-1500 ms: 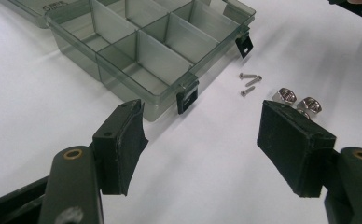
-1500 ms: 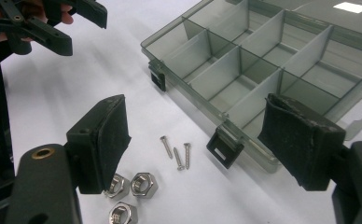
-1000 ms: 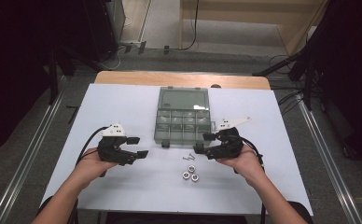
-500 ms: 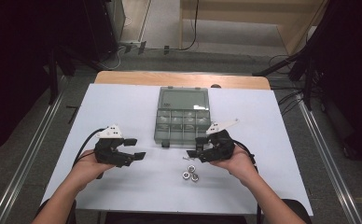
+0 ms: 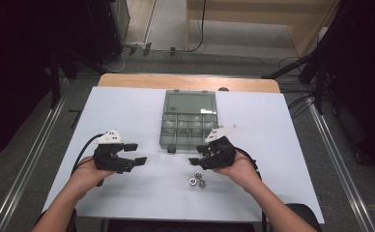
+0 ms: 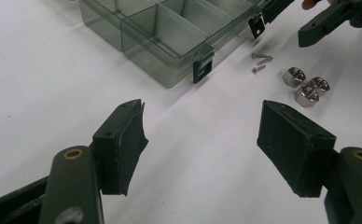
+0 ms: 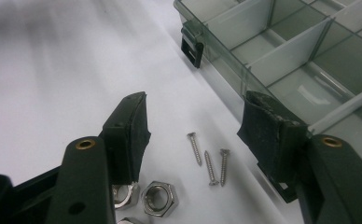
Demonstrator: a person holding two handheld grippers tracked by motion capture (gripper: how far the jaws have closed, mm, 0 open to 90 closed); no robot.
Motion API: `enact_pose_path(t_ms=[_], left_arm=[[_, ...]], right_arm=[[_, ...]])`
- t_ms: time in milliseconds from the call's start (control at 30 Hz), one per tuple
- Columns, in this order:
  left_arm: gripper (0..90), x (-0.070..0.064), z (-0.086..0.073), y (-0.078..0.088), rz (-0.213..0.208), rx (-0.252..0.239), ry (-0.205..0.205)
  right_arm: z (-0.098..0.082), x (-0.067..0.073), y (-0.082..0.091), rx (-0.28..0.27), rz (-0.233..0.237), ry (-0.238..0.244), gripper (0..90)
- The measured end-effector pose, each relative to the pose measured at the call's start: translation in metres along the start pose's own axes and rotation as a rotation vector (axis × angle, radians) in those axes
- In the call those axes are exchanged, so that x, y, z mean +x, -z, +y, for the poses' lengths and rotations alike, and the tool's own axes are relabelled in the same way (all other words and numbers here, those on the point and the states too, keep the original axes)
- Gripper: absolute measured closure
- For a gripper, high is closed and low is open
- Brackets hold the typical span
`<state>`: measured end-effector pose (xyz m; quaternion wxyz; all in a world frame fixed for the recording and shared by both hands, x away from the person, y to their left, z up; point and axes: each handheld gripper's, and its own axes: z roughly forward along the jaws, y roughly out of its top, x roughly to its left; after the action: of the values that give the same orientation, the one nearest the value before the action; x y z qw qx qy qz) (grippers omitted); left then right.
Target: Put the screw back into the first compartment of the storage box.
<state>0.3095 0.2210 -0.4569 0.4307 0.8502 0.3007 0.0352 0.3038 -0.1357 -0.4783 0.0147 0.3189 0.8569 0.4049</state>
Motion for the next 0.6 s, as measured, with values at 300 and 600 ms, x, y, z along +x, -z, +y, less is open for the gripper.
enact_pose_path(t_ms=[300,600], left_arm=[[31.5,0.001,-0.001,0.000,0.003,0.003,0.000],[31.5,0.001,-0.001,0.000,0.003,0.009,-0.005]], right_arm=[[0.000,0.004,-0.012,0.050,-0.004,0.028,49.2],[-0.001,0.003,-0.025,0.092,-0.012,0.026,56.1]])
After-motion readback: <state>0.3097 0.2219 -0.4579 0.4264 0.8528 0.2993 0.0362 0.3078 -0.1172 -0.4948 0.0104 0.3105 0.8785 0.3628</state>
